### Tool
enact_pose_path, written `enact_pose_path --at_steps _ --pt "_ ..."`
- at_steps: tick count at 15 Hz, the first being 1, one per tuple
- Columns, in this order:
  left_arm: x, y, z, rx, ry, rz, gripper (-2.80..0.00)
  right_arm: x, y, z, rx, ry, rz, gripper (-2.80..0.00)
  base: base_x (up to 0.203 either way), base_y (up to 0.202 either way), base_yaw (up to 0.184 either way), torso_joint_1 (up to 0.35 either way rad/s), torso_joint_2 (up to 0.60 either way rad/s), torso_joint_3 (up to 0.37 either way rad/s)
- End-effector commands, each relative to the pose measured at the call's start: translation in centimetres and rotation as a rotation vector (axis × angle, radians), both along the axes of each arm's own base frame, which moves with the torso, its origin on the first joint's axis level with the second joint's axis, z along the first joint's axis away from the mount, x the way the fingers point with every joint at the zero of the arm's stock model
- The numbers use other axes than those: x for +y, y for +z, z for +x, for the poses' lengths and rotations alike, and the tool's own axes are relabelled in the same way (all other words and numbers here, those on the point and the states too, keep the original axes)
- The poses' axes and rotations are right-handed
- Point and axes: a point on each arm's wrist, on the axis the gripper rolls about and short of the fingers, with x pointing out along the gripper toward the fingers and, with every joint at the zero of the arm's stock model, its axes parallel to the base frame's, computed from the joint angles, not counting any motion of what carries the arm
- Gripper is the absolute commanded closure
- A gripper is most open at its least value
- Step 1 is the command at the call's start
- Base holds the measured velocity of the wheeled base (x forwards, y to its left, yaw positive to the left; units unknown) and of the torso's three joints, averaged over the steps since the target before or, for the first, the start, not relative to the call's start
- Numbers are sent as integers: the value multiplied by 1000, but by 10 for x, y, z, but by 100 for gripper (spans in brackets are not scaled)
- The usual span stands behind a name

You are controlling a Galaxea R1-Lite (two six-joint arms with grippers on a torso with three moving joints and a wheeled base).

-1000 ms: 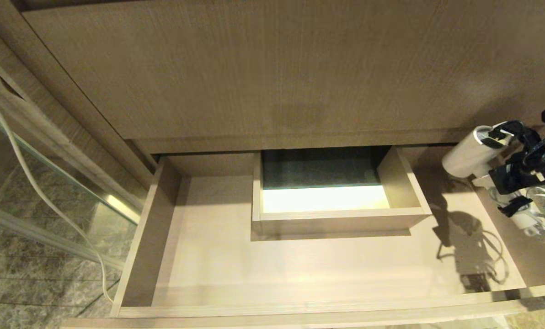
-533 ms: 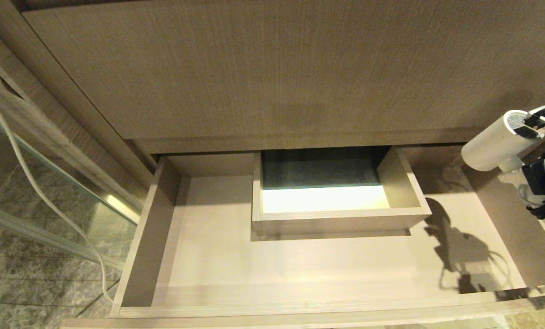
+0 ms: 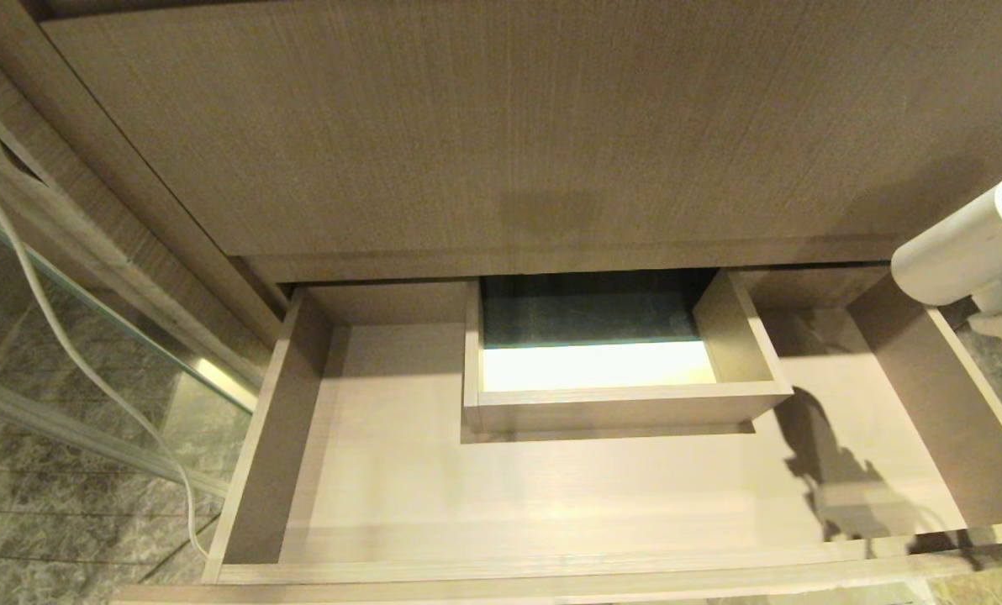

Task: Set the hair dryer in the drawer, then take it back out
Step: Place it on the countertop

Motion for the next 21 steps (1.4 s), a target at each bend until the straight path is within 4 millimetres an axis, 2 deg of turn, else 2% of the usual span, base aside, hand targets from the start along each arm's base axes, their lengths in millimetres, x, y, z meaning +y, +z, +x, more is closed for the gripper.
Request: enact_pose_path --at_steps 1,21 --pt "0 0 0 1 0 0 0 3 5 -9 -26 3 -10 0 0 0 0 0 0 0" --pt "0 0 0 3 0 0 0 6 2 -16 -35 7 -12 0 0 0 0 3 -17 -10"
